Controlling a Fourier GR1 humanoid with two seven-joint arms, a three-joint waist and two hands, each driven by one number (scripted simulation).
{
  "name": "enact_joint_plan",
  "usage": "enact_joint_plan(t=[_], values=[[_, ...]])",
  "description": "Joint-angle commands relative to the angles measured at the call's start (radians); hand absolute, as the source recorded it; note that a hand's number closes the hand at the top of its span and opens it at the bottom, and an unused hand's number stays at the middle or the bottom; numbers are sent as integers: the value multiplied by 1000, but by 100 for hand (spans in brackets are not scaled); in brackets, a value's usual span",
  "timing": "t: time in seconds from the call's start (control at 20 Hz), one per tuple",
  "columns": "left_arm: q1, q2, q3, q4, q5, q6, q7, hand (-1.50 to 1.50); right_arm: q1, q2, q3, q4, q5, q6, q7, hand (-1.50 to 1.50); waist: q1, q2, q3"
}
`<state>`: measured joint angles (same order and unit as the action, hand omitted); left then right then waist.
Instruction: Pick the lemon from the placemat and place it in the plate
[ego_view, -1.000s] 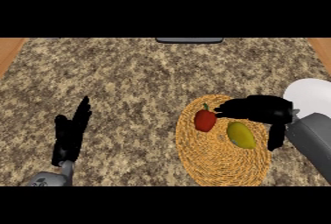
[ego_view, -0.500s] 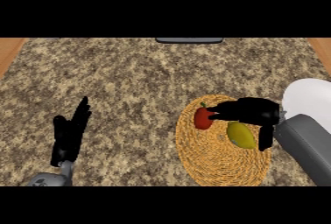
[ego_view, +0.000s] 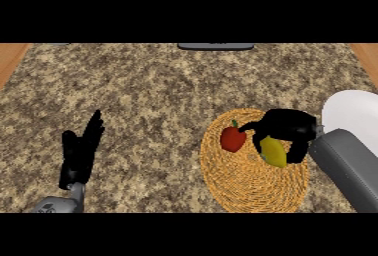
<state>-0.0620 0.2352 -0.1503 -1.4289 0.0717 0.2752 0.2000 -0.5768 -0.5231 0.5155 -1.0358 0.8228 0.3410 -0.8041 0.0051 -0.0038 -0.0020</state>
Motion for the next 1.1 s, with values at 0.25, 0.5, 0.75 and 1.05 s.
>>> enact_joint_plan(t=[0.25, 0.5, 0.75, 1.05], values=[[45, -18, 11, 10, -22, -1, -25, 0, 94, 22, -191, -42, -54, -88, 164, 150, -37, -6, 1], [55, 15, 50, -25, 7, -8, 12, 0, 182, 13, -389, 1, -96, -235, 459, 150, -77, -18, 0], [62, 20, 43, -34, -13, -12, -4, 0, 367, -3, -451, -322, -130, -323, 551, 150, -68, -14, 0], [43, 5, 42, -48, -15, 3, 34, 0, 422, -9, -639, -595, -221, -378, 700, 150, -59, -9, 0]])
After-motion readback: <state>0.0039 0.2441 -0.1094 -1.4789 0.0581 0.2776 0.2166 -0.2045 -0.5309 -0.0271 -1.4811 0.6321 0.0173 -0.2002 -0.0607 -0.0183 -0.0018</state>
